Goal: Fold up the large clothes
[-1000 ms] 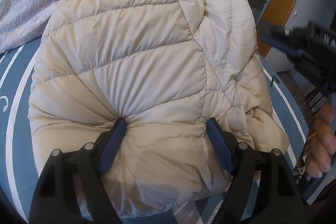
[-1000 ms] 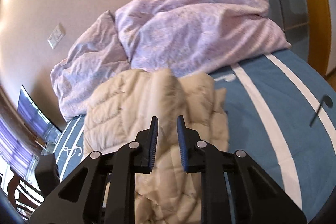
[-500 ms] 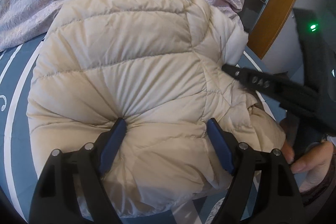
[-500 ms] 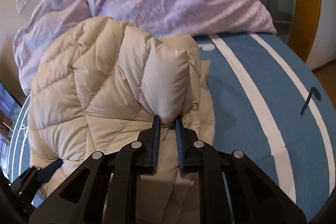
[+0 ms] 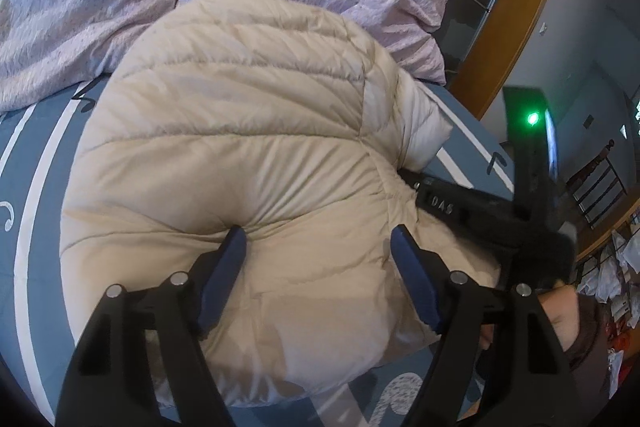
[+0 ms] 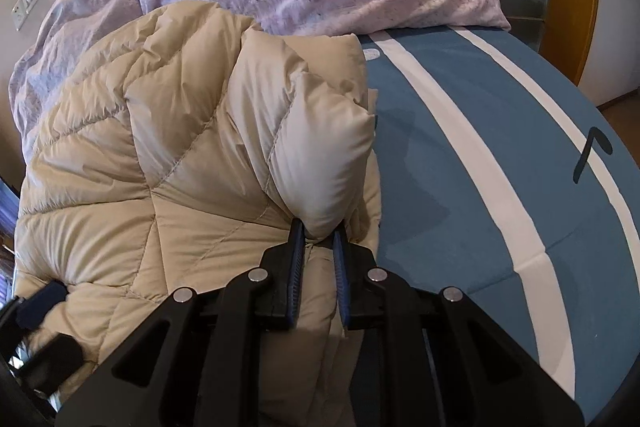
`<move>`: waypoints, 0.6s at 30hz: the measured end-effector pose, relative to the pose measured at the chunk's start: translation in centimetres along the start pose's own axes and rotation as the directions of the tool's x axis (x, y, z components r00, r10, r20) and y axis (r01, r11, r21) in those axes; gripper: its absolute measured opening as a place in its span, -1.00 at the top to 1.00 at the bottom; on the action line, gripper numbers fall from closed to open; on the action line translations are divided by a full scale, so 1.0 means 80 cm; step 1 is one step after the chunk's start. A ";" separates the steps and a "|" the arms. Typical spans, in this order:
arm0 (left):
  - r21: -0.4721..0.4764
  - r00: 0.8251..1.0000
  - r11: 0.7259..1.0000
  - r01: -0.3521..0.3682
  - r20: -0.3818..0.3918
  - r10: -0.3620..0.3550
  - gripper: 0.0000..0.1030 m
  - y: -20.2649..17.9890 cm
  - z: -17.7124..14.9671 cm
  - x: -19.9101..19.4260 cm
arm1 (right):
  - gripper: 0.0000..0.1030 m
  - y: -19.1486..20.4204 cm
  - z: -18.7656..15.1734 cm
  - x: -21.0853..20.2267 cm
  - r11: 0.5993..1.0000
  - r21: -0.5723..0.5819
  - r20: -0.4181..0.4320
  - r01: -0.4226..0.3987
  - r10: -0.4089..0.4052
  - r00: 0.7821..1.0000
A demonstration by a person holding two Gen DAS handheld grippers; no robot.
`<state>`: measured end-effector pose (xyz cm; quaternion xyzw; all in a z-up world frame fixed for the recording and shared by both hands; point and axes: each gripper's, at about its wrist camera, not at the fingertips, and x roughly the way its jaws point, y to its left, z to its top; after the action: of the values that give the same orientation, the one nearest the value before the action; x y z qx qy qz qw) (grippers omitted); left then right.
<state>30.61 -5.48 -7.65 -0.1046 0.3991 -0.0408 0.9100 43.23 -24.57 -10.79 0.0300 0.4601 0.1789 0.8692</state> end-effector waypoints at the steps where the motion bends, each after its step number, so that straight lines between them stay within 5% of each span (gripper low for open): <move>1: 0.001 1.000 1.000 0.002 0.002 -0.002 -0.46 0.000 0.002 -0.001 | 0.72 -0.002 -0.001 0.000 1.000 0.001 -0.002 0.002 -0.002 1.000; 11: 0.029 0.999 0.999 -0.023 0.040 0.022 -0.46 -0.003 0.027 -0.024 | 0.72 -0.001 -0.001 0.000 1.000 -0.014 0.007 0.025 -0.025 1.000; 18: 0.042 0.985 0.989 -0.141 0.105 0.136 -0.46 0.025 0.076 -0.025 | 0.72 0.004 -0.003 0.000 0.999 -0.031 0.023 0.045 -0.044 0.999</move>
<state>33.71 -2.26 -2.61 -0.0559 0.3576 0.0182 0.9320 42.94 -24.33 -10.85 0.0080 0.4480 0.1663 0.8784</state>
